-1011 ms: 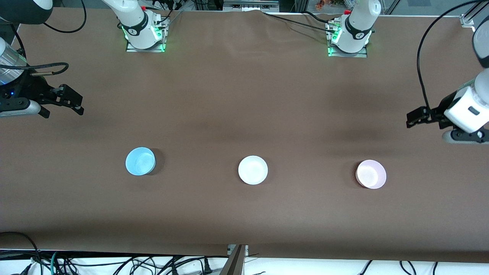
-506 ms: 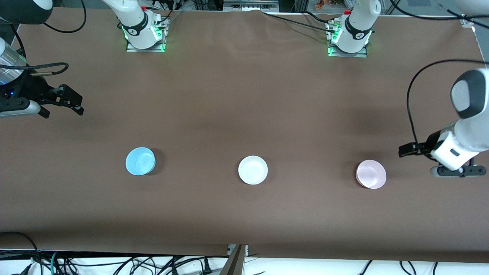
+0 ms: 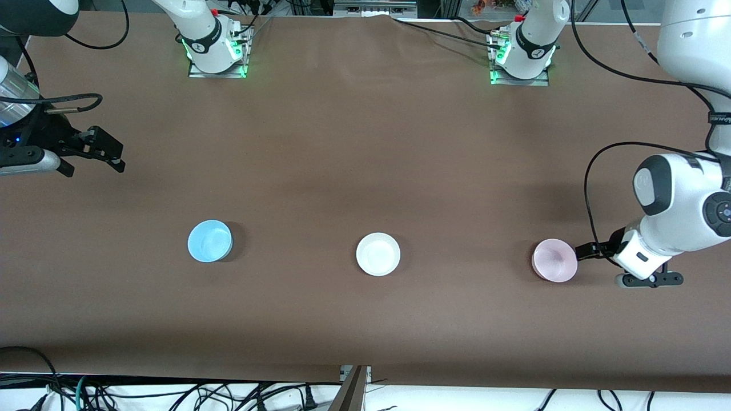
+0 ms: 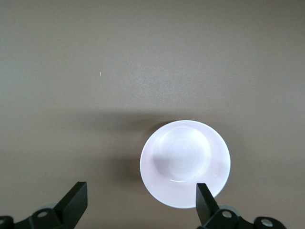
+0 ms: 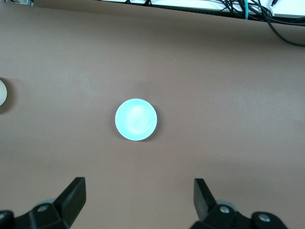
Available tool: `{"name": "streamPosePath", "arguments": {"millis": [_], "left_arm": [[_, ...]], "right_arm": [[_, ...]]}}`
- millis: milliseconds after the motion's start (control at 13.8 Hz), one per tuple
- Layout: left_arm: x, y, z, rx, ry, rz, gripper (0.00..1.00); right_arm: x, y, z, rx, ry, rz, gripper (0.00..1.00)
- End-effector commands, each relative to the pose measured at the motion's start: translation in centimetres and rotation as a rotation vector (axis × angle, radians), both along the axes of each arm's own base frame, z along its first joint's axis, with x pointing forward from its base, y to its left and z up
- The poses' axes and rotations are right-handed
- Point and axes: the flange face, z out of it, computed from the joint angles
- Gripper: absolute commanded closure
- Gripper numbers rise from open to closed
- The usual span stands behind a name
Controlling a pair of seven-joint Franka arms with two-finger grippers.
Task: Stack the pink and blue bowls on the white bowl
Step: 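Reach the left gripper down to the pink bowl rim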
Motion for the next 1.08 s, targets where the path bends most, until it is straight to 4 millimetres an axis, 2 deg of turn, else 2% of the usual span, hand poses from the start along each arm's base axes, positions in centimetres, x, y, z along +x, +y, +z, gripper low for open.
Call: {"name": "streamPosePath", "arguments": {"millis": [0, 217, 361, 1011], "left_arm": [[-0.4, 0.2, -2.0, 0.008, -0.012, -0.012, 0.00], [-1.6, 0.6, -5.0, 0.004, -0.007, -0.004, 0.01], [-2.4, 1.3, -6.3, 0.002, 0.021, 0.000, 0.04], [-3.3, 0.8, -9.1, -0.001, -0.010, 0.001, 0.09]], "right_arm": [[0.0, -0.1, 0.2, 0.017, -0.006, -0.014, 0.00], [0.0, -0.1, 0.2, 0.016, -0.009, -0.006, 0.00], [0.0, -0.2, 0.2, 0.013, -0.009, -0.002, 0.00], [-0.1, 0.1, 0.3, 0.010, -0.011, 0.006, 0.00]]}}
